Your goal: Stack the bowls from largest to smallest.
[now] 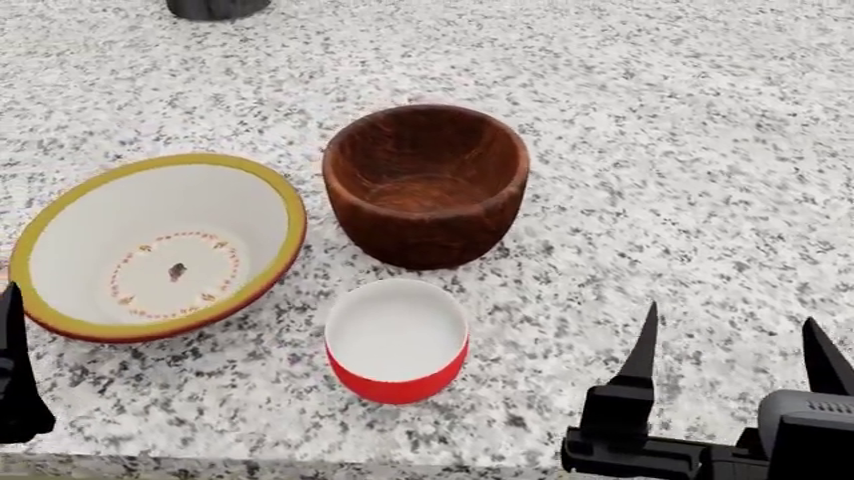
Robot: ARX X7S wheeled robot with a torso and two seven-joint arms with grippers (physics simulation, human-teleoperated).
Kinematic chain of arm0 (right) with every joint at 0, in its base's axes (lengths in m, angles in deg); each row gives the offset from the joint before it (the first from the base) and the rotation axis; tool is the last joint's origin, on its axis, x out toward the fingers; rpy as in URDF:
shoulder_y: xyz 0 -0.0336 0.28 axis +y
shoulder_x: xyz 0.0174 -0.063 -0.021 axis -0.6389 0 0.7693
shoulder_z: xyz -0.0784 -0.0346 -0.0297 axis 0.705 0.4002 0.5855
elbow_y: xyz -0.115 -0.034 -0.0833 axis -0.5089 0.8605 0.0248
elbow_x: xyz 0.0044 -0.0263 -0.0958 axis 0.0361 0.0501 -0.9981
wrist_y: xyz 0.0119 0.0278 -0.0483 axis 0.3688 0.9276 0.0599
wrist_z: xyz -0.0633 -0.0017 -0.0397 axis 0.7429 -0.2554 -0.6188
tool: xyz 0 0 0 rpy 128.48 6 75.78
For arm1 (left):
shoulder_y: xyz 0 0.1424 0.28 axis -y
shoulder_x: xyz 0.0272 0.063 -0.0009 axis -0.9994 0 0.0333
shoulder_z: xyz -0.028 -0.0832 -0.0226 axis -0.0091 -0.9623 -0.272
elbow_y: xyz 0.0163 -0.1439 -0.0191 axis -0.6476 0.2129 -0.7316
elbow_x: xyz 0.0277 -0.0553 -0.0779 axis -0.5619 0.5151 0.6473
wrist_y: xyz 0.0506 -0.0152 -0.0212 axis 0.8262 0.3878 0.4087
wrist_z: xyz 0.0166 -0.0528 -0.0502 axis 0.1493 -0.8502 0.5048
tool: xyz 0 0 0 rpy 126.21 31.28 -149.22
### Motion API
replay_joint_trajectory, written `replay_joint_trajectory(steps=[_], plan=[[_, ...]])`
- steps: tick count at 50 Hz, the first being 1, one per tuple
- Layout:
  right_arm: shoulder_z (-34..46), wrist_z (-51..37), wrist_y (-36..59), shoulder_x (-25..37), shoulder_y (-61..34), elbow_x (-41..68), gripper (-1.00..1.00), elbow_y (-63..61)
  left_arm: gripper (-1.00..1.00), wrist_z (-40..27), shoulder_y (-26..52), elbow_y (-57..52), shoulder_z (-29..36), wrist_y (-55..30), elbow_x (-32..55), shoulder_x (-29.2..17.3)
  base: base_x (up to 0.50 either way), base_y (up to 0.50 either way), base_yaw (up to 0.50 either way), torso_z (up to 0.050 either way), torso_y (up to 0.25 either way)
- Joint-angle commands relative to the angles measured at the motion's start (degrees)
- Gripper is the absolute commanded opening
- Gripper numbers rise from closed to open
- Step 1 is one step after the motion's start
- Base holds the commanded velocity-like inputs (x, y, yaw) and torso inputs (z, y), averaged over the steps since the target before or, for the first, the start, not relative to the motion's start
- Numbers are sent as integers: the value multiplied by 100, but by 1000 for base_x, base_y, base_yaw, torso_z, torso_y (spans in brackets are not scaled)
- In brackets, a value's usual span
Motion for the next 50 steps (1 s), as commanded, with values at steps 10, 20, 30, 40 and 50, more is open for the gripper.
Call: replay_joint_trajectory(steps=[10,20,30,40,50], plan=[[-142,-76,17,87,4,66,100,-67,100,-40,7,7,-67,-41,89,-91,266,500,0,0,0],[-297,-99,12,145,19,111,100,-53,100,-47,-21,17,-61,-38,126,-120,272,500,0,0,0],[-413,-101,-91,189,63,121,100,-54,100,-78,-33,16,8,-29,131,-125,233,149,0,0,0],[-459,-107,-31,291,75,146,100,-22,100,-101,4,12,-31,-67,215,-150,269,5,0,0,0],[-657,-274,1255,667,-486,629,100,-195,100,-69,-1,44,-136,-95,336,-200,107,0,0,0,2]])
